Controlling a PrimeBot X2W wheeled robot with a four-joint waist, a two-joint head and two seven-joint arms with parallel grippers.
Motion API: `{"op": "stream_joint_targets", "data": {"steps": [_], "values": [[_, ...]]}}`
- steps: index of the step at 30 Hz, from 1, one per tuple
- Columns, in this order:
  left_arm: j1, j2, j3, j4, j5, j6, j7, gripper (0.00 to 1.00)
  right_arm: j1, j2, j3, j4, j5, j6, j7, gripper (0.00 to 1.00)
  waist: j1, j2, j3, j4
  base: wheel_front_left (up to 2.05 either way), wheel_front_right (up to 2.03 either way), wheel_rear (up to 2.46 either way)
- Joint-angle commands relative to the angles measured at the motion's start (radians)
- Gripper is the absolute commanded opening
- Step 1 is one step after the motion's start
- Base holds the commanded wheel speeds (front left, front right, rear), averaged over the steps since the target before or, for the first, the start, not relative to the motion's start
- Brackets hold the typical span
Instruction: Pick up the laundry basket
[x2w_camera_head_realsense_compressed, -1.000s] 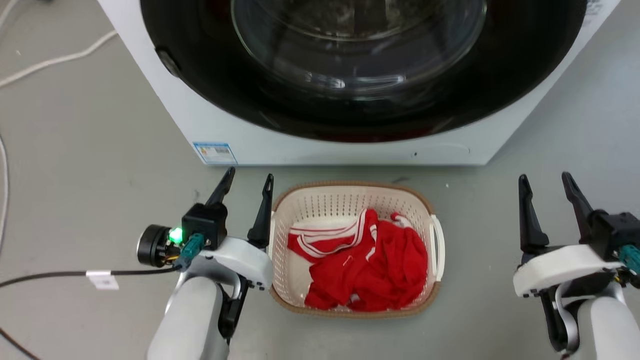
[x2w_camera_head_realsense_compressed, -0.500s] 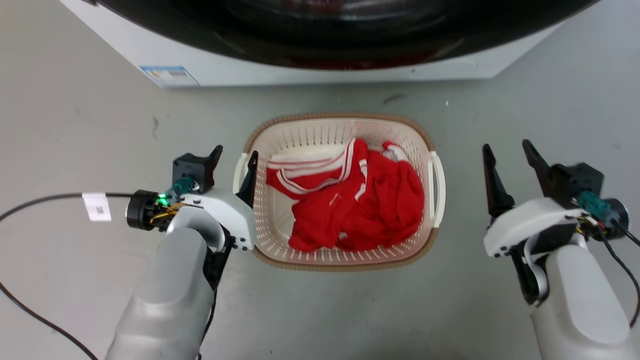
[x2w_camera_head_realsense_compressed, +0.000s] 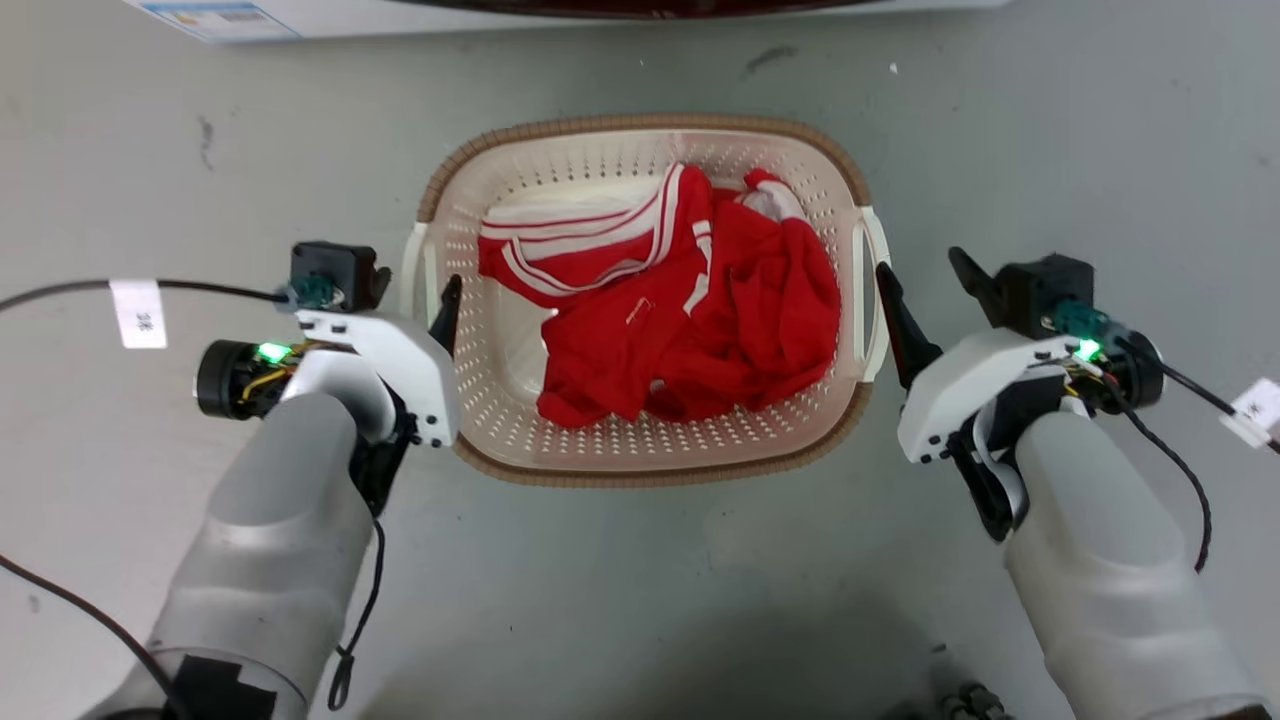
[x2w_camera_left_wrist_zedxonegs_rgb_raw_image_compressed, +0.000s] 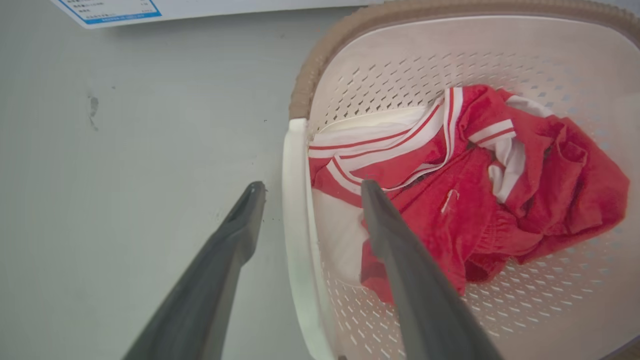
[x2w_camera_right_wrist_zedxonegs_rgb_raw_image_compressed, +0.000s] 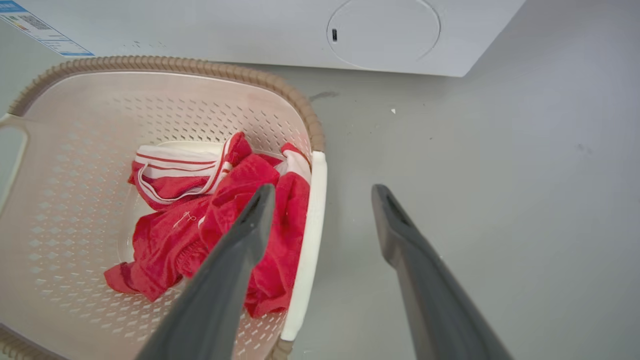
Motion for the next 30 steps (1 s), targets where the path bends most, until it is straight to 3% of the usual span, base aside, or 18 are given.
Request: {"op": "stream_joint_targets", "data": {"steps": [1,10,20,21,22,23,24,30], "values": [[-0.027,0.016,-0.017,0.012,-0.023,-0.002,0.017,1.0,-0.043,0.004,0.016,0.04,0.016,-0.001,-0.003,1.0,-0.0001,-0.0001,0.033,-0.016,0.0,0.0,0.0],[-0.109,0.078,-0.11,0.044,-0.156,-0.002,0.143,1.0,-0.195,0.01,0.134,0.241,0.111,-0.001,0.045,1.0,-0.0001,-0.0001,0.101,-0.032,0.0,0.0,0.0],[-0.176,0.121,-0.193,0.047,-0.25,0.0,0.237,1.0,-0.301,0.01,0.289,0.306,0.241,-0.001,0.094,1.0,-0.0001,-0.0001,0.159,-0.033,0.0,0.0,0.0],[-0.181,0.124,-0.201,0.049,-0.26,0.0,0.245,1.0,-0.309,0.01,0.302,0.31,0.252,-0.001,0.097,0.78,-0.0001,-0.0001,0.161,-0.034,0.0,0.0,0.0],[-0.184,0.123,-0.208,0.049,-0.272,0.0,0.253,0.64,-0.315,0.009,0.313,0.314,0.27,-0.001,0.104,0.3,-0.0001,-0.0001,0.164,-0.035,0.0,0.0,0.0],[-0.187,0.124,-0.214,0.046,-0.28,0.0,0.254,0.23,-0.319,0.009,0.326,0.316,0.286,-0.001,0.112,0.0,-0.0001,-0.0001,0.166,-0.035,0.0,0.0,0.0],[-0.189,0.124,-0.221,0.041,-0.294,0.0,0.257,0.0,-0.325,0.01,0.34,0.318,0.301,-0.001,0.116,0.0,-0.0001,-0.0001,0.168,-0.036,0.0,0.0,0.0],[-0.176,0.142,-0.268,0.032,-0.354,0.0,0.275,0.0,-0.341,0.006,0.409,0.335,0.359,0.001,0.119,0.0,-0.0001,-0.0001,0.163,-0.038,0.0,0.0,0.0]]}}
